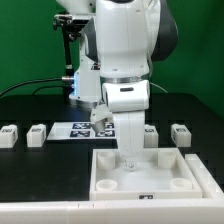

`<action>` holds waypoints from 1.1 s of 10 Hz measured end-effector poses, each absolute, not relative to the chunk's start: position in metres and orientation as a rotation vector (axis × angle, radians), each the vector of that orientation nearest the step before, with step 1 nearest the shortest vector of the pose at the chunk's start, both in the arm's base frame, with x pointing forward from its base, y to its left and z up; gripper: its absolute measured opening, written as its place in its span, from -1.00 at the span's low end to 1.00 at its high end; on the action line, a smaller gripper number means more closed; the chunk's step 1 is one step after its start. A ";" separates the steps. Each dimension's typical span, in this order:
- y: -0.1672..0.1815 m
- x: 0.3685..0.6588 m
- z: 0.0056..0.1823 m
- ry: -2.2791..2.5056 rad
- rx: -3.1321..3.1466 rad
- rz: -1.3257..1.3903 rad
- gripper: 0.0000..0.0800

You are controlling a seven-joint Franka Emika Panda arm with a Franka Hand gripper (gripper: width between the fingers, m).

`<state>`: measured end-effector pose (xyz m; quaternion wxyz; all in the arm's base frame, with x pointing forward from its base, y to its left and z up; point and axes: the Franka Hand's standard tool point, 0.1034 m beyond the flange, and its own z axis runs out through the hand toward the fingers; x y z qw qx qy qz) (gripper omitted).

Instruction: Assemble one leg

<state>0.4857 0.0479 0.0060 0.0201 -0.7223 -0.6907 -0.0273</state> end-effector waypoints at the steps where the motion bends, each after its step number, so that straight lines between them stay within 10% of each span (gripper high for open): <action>1: 0.048 0.486 0.006 -2.142 -2.241 -0.084 0.61; 11: 0.075 0.473 0.047 -1.956 -2.435 -0.104 0.62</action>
Offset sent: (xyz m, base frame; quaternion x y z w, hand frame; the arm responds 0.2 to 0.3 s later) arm 0.0000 0.0000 0.0000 0.0000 0.0000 0.0000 1.0000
